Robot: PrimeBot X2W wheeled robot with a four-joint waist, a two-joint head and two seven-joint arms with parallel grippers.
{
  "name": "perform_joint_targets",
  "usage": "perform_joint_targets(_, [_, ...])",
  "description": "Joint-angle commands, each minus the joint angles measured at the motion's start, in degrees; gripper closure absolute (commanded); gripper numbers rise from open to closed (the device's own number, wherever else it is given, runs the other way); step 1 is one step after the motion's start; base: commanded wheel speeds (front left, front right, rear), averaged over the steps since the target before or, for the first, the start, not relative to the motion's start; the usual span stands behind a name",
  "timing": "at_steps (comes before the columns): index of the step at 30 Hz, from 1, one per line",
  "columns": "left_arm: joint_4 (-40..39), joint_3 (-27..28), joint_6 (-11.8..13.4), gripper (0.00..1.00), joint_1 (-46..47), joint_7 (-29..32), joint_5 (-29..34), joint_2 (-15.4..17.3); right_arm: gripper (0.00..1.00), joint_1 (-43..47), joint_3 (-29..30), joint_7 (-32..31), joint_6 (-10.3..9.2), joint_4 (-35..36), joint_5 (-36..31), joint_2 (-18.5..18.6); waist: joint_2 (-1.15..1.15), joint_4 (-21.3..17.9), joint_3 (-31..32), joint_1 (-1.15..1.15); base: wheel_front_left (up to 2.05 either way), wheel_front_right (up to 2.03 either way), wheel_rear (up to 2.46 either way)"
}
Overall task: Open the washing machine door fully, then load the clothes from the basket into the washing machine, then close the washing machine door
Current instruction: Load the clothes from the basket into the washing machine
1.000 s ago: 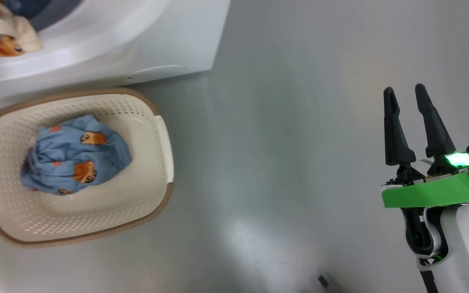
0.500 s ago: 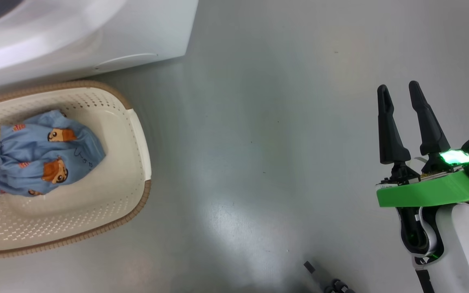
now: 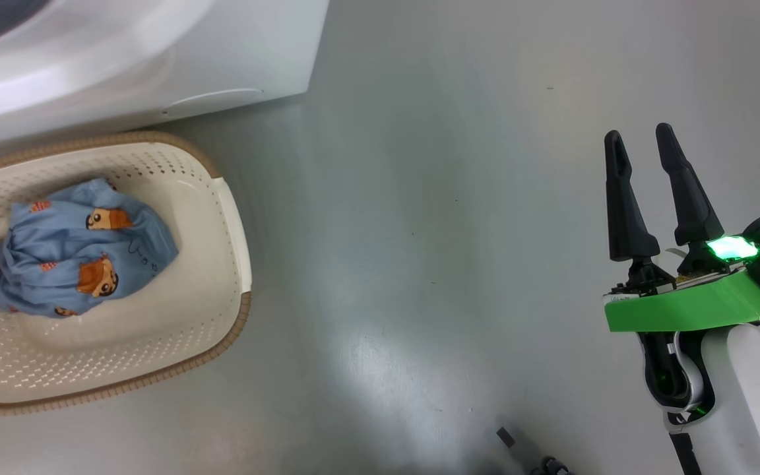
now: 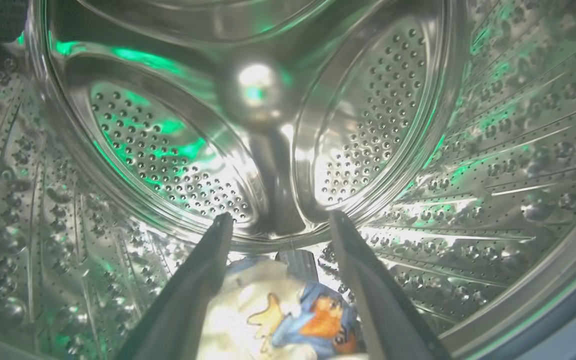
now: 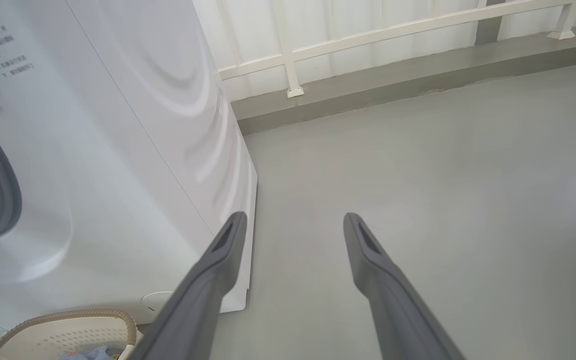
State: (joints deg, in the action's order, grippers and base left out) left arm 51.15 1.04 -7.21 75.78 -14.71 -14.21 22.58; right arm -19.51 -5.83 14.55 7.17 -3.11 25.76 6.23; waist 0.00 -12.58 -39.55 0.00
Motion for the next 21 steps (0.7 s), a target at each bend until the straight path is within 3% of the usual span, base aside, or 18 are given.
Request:
perform_joint_targets(1, [-0.4, 0.8, -0.1, 0.00, -1.1, -0.3, 0.4, 2.5, 0.00, 0.6, -1.2, 0.4, 0.32, 1.1, 0.7, 0.6, 0.00, 0.2, 0.3, 0.00, 0.00, 0.00, 0.00])
perform_joint_targets(10, [0.7, 2.0, -0.2, 0.00, -2.9, -0.3, 0.8, 1.6, 0.00, 0.6, -1.4, 0.4, 0.32, 1.0, 0.7, 1.2, 0.00, 0.8, 1.5, 0.00, 0.00, 0.00, 0.00])
perform_joint_targets(21, [-10.3, 7.6, -0.3, 0.00, -13.5, -0.3, 1.3, -2.3, 0.00, 0.6, -1.1, 0.4, 0.32, 0.8, 0.5, 2.0, 0.00, 1.7, 5.1, 0.00, 0.00, 0.00, 0.00])
